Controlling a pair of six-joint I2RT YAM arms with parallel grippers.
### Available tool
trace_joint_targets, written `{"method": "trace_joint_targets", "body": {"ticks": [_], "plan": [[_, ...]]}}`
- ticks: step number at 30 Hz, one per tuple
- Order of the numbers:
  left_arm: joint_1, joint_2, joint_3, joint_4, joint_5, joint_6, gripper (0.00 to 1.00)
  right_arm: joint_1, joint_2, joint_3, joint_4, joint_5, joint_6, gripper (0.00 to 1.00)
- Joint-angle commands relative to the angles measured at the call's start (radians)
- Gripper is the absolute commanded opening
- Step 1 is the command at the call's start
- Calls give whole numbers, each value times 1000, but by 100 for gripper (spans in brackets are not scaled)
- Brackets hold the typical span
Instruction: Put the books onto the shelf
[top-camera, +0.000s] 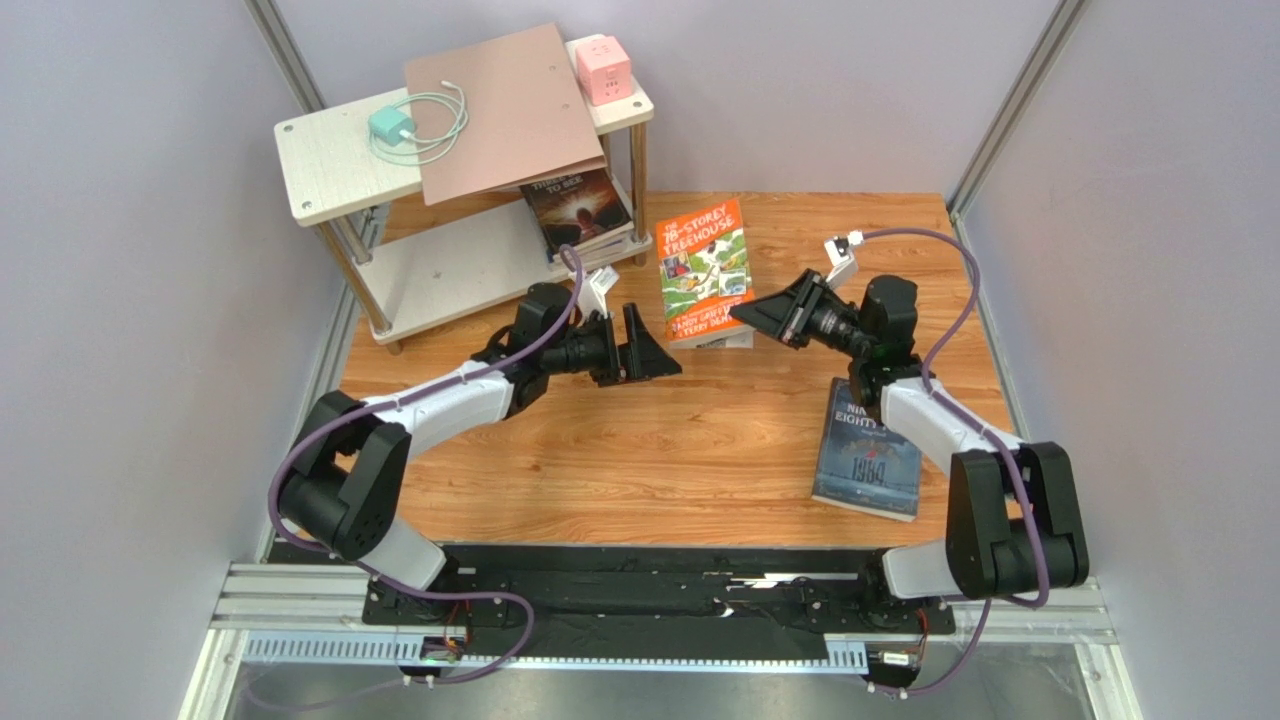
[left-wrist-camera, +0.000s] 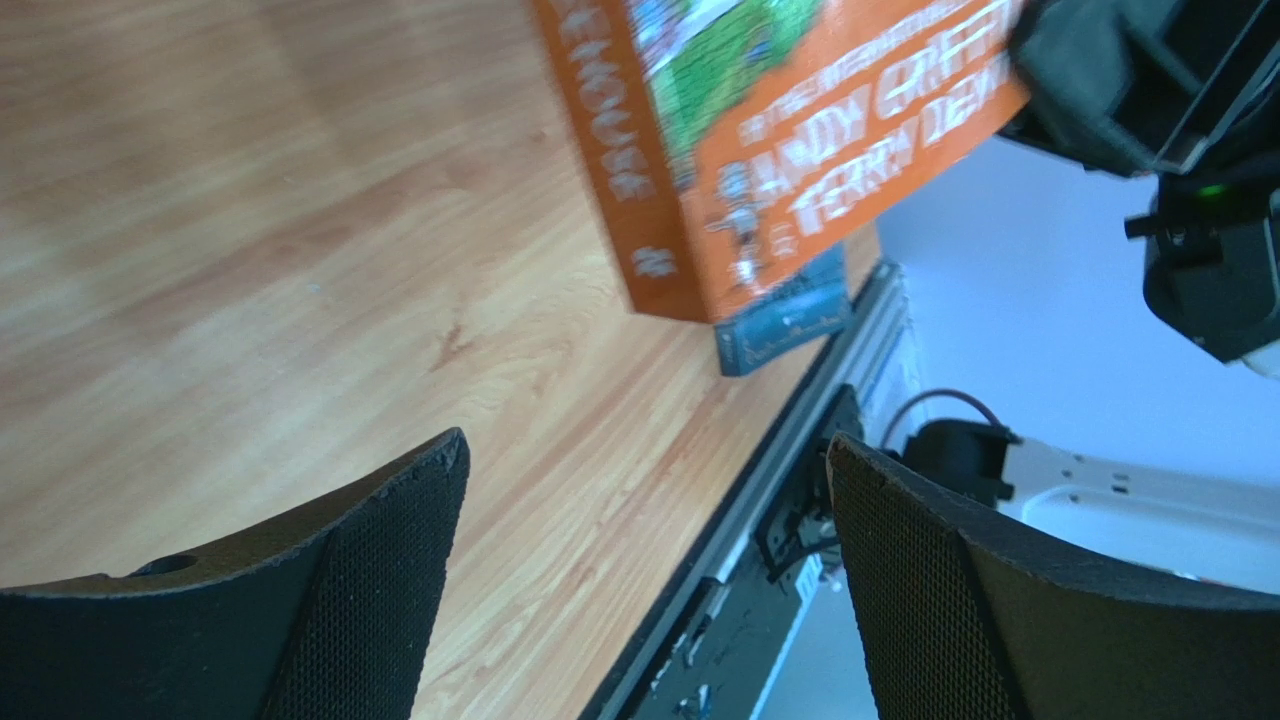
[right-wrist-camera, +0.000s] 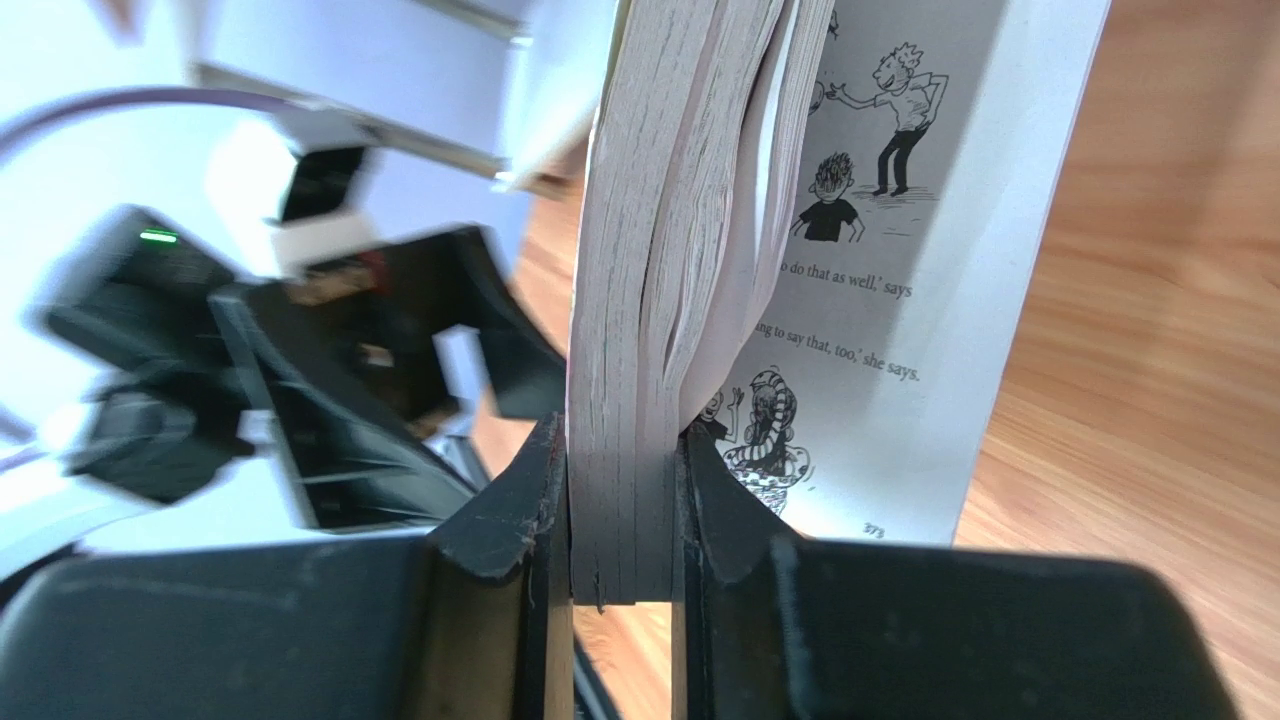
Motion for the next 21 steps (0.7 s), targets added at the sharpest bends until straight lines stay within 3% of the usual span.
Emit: {"method": "trace_joint_targets", "body": {"ticks": [1, 8, 14, 17, 20, 21], "plan": [[1, -25, -95, 479, 106, -169, 94, 14, -97, 13, 256, -85, 128, 2], [1, -25, -147, 767, 126, -281, 94, 38, -169, 30, 179, -80, 96, 2], [1, -46, -107, 705, 122, -240, 95, 60, -184, 25, 163, -82, 79, 2], [0, -12, -64, 700, 128, -249, 90, 77, -195, 20, 157, -73, 71, 2], [-5, 23, -33, 734, 136, -272, 64, 94, -189, 22, 154, -71, 73, 2], [-6, 32, -18, 760, 145, -280, 38, 95, -187, 22, 155, -71, 73, 2]]}}
